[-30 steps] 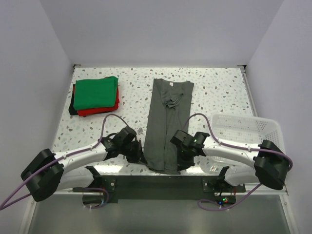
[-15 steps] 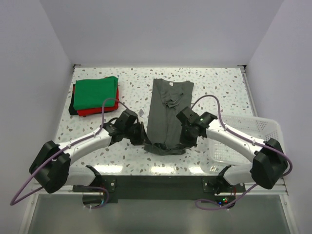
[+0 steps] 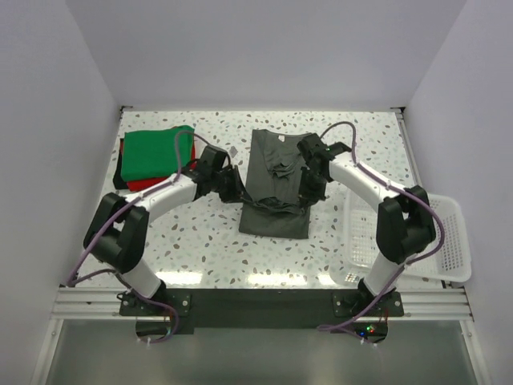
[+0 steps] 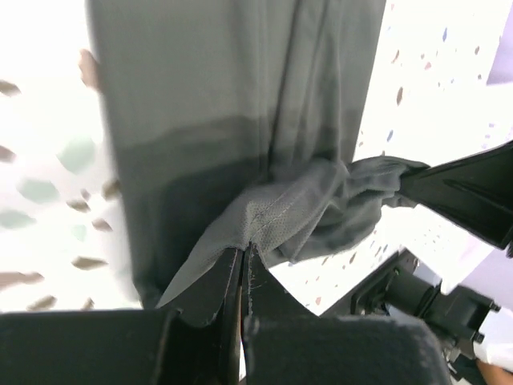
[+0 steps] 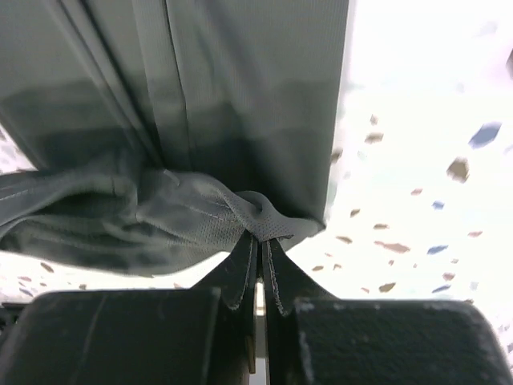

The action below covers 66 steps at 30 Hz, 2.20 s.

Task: Fold and stack the t-shirts
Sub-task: Fold the tshirt

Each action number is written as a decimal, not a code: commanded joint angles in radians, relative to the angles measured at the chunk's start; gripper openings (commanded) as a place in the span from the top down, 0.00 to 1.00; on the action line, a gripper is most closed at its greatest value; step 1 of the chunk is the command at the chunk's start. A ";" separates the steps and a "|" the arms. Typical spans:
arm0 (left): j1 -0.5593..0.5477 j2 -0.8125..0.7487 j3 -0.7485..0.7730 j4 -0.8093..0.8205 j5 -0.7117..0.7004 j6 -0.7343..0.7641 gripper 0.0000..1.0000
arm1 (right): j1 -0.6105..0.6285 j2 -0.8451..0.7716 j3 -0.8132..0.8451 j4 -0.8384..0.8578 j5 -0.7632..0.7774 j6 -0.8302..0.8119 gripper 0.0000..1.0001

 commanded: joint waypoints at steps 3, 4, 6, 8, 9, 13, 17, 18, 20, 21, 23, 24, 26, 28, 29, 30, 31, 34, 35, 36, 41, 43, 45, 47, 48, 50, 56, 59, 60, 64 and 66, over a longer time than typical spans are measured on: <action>0.061 0.119 0.149 0.052 0.062 0.047 1.00 | -0.081 0.129 0.172 -0.045 -0.026 -0.122 1.00; 0.066 0.138 0.166 0.060 0.068 0.047 1.00 | -0.092 0.146 0.192 -0.050 -0.031 -0.131 1.00; 0.078 0.190 0.216 0.063 0.080 0.049 1.00 | -0.118 0.182 0.249 -0.058 -0.040 -0.152 1.00; 0.089 0.222 0.249 0.066 0.088 0.051 1.00 | -0.134 0.232 0.296 -0.067 -0.054 -0.166 1.00; 0.093 0.253 0.264 0.067 0.091 0.051 1.00 | -0.147 0.246 0.311 -0.070 -0.060 -0.171 1.00; 0.121 0.308 0.338 0.063 0.089 0.057 1.00 | -0.168 0.320 0.379 -0.079 -0.077 -0.188 1.00; 0.142 0.360 0.389 0.043 0.092 0.058 1.00 | -0.187 0.393 0.456 -0.087 -0.069 -0.197 1.00; 0.147 0.373 0.404 0.041 0.089 0.061 0.88 | -0.195 0.404 0.469 -0.091 -0.068 -0.197 1.00; 0.155 0.373 0.415 0.038 0.051 0.066 0.64 | -0.201 0.430 0.521 -0.105 -0.063 -0.202 0.78; 0.158 0.364 0.427 0.032 0.036 0.073 0.48 | -0.206 0.435 0.543 -0.121 -0.051 -0.206 0.68; 0.161 0.350 0.439 0.021 -0.009 0.105 0.43 | -0.206 0.439 0.604 -0.130 -0.037 -0.223 0.52; 0.161 0.331 0.442 0.015 -0.021 0.115 0.42 | -0.204 0.430 0.620 -0.131 -0.036 -0.231 0.50; 0.159 0.307 0.429 0.023 -0.041 0.133 0.41 | -0.204 0.415 0.635 -0.124 -0.020 -0.244 0.48; 0.159 0.267 0.384 0.049 -0.043 0.139 0.41 | -0.201 0.380 0.623 -0.102 -0.034 -0.251 0.47; 0.159 0.246 0.367 0.054 -0.044 0.144 0.41 | -0.195 0.364 0.600 -0.095 -0.054 -0.252 0.47; 0.159 0.236 0.335 0.060 -0.040 0.147 0.41 | -0.192 0.352 0.586 -0.085 -0.066 -0.254 0.47; 0.159 0.229 0.321 0.058 -0.035 0.153 0.41 | -0.186 0.326 0.556 -0.070 -0.077 -0.255 0.47; 0.146 0.187 0.257 0.083 -0.018 0.161 0.41 | -0.146 0.286 0.496 -0.046 -0.114 -0.258 0.47; 0.139 0.164 0.238 0.093 -0.009 0.161 0.41 | -0.123 0.281 0.482 -0.038 -0.129 -0.255 0.47; 0.133 0.155 0.205 0.115 -0.006 0.159 0.41 | -0.112 0.278 0.467 -0.023 -0.138 -0.252 0.47; 0.060 0.103 0.102 0.199 0.017 0.124 0.41 | -0.051 0.272 0.346 0.055 -0.183 -0.200 0.47; 0.043 0.089 0.065 0.241 0.032 0.097 0.41 | -0.042 0.278 0.327 0.074 -0.187 -0.182 0.47; 0.024 0.072 0.019 0.332 0.069 0.051 0.41 | -0.036 0.284 0.304 0.089 -0.175 -0.172 0.47; 0.005 0.066 -0.009 0.388 0.083 0.041 0.40 | -0.036 0.292 0.290 0.109 -0.171 -0.160 0.47; -0.017 0.070 -0.016 0.403 0.086 0.041 0.40 | -0.037 0.295 0.286 0.117 -0.168 -0.156 0.47; -0.038 0.098 -0.038 0.437 0.097 0.052 0.40 | -0.037 0.309 0.273 0.141 -0.171 -0.145 0.47; -0.075 0.156 -0.072 0.451 0.098 0.110 0.39 | -0.037 0.358 0.298 0.162 -0.141 -0.130 0.47; -0.075 0.179 -0.082 0.448 0.101 0.132 0.39 | -0.037 0.387 0.328 0.151 -0.122 -0.133 0.47; -0.077 0.185 -0.087 0.452 0.108 0.132 0.39 | -0.036 0.393 0.341 0.145 -0.117 -0.133 0.47; -0.086 0.207 -0.114 0.454 0.106 0.153 0.39 | -0.037 0.429 0.381 0.129 -0.088 -0.136 0.48; -0.086 0.213 -0.125 0.443 0.103 0.164 0.39 | -0.037 0.439 0.413 0.119 -0.065 -0.136 0.48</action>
